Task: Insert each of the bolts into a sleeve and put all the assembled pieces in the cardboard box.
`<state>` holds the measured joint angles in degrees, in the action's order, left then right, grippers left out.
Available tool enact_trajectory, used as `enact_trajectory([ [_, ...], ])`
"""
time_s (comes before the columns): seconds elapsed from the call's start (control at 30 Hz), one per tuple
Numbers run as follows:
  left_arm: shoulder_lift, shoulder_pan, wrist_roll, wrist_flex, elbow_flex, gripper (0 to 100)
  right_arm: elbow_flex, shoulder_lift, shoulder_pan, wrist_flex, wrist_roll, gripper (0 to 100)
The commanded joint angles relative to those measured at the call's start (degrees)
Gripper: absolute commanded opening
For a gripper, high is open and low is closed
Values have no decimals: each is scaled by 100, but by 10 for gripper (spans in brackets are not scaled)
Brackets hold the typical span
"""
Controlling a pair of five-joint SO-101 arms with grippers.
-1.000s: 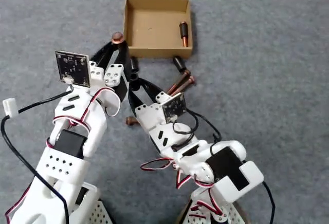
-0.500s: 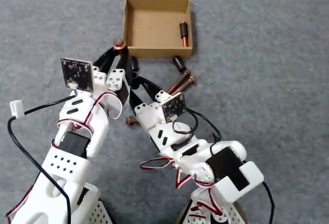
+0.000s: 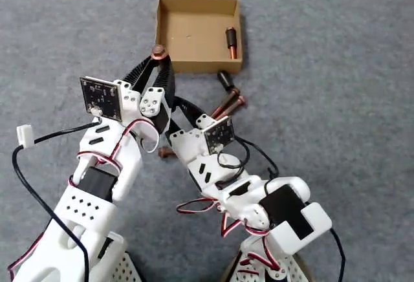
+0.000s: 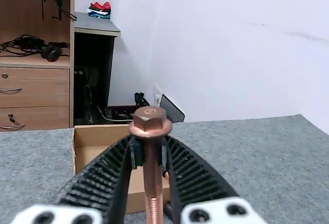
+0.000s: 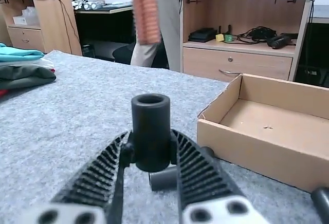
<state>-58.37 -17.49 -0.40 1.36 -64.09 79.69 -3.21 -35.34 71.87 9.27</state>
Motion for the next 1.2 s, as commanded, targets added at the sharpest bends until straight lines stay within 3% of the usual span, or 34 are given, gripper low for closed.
enact_trajectory([
  [0.0,-66,-18,-44,132,141,19,-233,-13,110,149,-62,0],
  [0.8,13,-308,-352,132,44,19,-242,4,101,141,-44,0],
  [1.0,13,-167,-334,-774,158,19,-242,4,110,149,-53,0],
  [1.17,4,-158,-352,-844,114,19,-242,4,110,149,-53,0],
])
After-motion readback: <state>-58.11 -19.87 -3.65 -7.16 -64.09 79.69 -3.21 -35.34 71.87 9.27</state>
